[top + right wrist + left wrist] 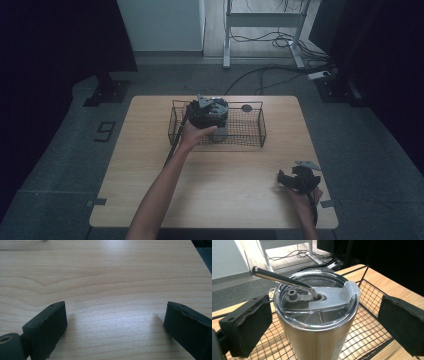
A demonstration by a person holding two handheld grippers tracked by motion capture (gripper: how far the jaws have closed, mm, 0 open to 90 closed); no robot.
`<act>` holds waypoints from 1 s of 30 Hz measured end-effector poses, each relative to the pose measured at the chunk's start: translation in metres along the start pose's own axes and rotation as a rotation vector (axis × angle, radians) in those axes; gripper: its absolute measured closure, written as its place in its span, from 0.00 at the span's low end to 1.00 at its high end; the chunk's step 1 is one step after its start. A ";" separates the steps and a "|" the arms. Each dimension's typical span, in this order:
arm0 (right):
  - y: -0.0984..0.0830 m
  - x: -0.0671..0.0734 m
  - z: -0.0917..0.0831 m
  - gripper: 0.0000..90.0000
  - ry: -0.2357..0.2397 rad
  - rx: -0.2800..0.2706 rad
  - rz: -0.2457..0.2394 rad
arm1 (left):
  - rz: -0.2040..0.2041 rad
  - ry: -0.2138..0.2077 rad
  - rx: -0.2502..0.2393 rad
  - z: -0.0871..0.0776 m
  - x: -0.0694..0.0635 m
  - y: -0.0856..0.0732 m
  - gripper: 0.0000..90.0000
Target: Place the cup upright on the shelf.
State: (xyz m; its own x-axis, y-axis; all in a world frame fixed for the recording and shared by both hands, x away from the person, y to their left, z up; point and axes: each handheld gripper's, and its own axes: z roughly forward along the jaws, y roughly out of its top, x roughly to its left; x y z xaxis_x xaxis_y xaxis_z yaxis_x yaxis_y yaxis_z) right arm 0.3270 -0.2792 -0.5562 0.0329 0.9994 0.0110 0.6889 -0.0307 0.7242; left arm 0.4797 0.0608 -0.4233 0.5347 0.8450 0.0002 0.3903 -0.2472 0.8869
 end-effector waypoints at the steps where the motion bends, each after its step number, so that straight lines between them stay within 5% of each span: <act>1: 0.000 0.000 0.000 0.05 0.000 0.000 0.000 | 0.000 0.003 0.000 -0.001 0.000 0.000 0.00; 16: 0.000 0.000 0.000 0.05 0.000 0.000 0.000 | -0.010 -0.003 0.005 -0.027 0.009 -0.017 0.00; 30: 0.000 0.000 0.000 0.05 -0.001 -0.001 0.000 | 0.036 -0.053 0.045 -0.056 0.005 -0.045 0.00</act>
State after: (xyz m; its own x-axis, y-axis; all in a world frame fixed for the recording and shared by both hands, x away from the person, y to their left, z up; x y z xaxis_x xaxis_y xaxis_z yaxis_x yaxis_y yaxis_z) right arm 0.3270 -0.2791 -0.5563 0.0332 0.9994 0.0102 0.6885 -0.0303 0.7246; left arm 0.4228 0.1030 -0.4372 0.5878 0.8090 0.0064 0.4029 -0.2995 0.8649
